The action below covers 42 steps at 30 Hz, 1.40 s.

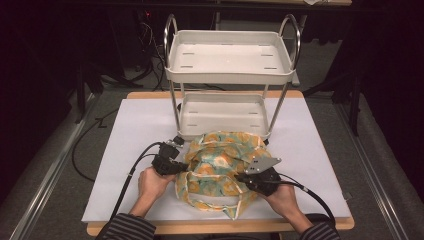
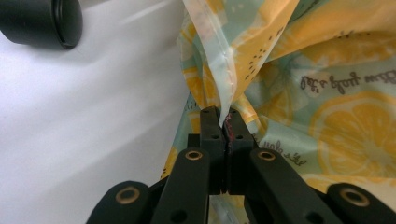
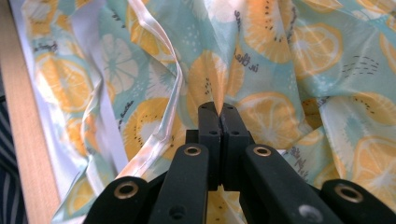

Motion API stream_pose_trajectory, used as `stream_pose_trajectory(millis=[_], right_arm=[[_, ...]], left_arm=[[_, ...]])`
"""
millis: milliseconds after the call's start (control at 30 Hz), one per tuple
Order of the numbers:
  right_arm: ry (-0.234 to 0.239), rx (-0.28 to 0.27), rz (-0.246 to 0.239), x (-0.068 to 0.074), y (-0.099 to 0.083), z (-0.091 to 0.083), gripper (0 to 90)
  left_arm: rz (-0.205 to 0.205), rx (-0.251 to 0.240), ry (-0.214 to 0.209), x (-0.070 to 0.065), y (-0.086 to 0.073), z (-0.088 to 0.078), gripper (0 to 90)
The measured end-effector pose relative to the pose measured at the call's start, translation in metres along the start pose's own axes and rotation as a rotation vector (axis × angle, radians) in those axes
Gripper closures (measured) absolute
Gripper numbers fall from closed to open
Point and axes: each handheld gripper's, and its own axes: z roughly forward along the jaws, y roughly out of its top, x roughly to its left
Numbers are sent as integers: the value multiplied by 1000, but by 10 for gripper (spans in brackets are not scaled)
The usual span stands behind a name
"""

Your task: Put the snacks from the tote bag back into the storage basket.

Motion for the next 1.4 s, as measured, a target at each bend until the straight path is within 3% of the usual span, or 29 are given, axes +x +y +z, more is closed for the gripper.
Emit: stream_pose_trajectory(millis=[233,467,767,1000,1167,1400], right_arm=[[21,-4,-53,7,-3,-6,900],[53,51,-71,9,-7,-3,900],[82,125,-78,9,-10,6,900],[92,127,-58,7,-11,11,899],[90,118,-51,6,-11,10,892],[88,117,-39,5,-10,9,885]], left_arm=[[-5,7,0,1,-1,0,892],[4,33,5,1,-2,3,894],[18,23,9,-1,-3,0,887],[27,-48,24,-8,-7,-22,670],[27,-135,14,-16,-12,-44,513],[31,-172,-10,-28,-16,-65,414]])
